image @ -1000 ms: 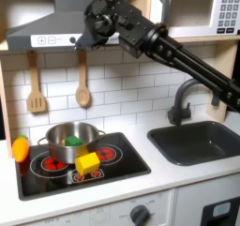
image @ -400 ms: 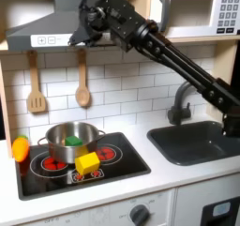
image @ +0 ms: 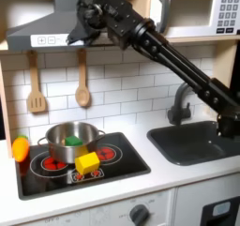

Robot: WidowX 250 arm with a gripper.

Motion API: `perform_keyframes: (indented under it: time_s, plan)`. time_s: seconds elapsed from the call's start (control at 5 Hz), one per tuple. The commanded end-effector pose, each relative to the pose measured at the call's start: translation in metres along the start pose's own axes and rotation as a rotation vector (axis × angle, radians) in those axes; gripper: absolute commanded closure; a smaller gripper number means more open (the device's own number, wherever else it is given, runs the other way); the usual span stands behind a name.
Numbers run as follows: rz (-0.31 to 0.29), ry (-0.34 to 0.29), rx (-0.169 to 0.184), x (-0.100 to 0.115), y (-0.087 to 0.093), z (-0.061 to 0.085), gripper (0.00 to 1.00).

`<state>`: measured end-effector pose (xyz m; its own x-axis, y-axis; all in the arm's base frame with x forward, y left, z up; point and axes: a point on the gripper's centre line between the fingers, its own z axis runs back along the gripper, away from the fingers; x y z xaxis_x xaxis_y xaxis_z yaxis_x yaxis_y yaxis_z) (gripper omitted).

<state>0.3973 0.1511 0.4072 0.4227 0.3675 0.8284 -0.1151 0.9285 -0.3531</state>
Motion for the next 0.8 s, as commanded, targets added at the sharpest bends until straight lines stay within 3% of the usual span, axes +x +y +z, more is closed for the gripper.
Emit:
perform_keyframes:
  time_s: [0.0,0.4,0.6]
  plan:
    - [0.009,0.014,-0.005,-0.009,-0.002,0.006,1.0]
    - [0.0,0.092,0.011,-0.03,0.002,-0.014,1.0]
    - [-0.01,0.133,0.016,-0.042,0.0,-0.005,1.0]
